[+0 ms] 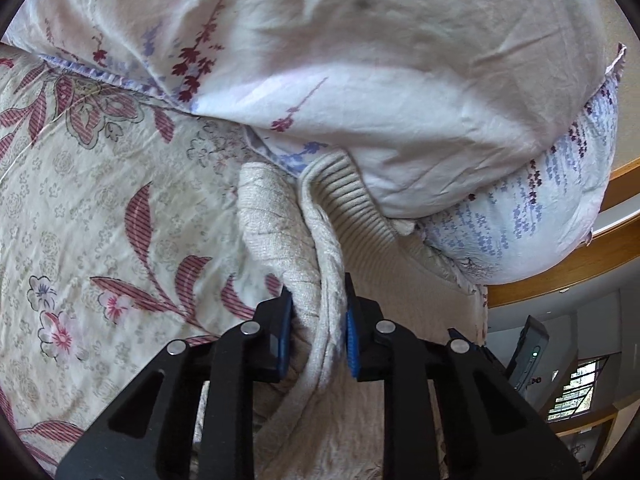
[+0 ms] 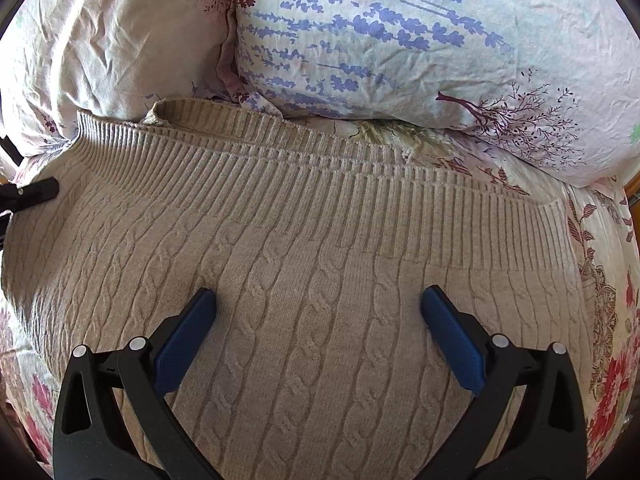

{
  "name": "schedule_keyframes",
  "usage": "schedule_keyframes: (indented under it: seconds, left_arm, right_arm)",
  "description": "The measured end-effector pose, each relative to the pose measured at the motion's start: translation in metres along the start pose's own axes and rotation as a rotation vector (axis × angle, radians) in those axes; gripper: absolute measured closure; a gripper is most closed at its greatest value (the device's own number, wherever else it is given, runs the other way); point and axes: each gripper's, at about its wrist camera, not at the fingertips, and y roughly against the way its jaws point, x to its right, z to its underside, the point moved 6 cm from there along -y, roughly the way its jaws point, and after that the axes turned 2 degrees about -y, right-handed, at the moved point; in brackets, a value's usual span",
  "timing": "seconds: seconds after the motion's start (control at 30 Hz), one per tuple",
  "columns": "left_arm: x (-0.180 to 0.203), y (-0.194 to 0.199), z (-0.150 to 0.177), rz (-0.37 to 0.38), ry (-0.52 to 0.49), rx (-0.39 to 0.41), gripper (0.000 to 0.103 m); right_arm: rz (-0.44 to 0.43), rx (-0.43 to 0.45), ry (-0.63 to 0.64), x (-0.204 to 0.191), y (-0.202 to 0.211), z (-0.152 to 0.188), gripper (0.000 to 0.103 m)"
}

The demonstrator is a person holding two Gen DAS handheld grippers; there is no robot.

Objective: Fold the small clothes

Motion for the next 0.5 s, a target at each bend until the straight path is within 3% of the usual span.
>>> schedule_keyframes:
  seconds: [0.13,0.23,0.5]
  left_arm:
    - [0.03,0.006,0.001,0.046,-0.023,0.017,0.083]
    - [0.053,0.008,0.002,0.091,-0.028,0.029,0.083]
    - [0.135,-0.001,0.012,0.204,-0.071,0.02,0.087]
  right_arm:
    - [0.006,0.06,-0.028,0.014,0.021,0.003,0.001]
    - [0.057,0.008,0.004,0.023,0.011,0.014,0.001]
    - [0.032,0.06,-0.081,0.051,0.038,0.011,0.001]
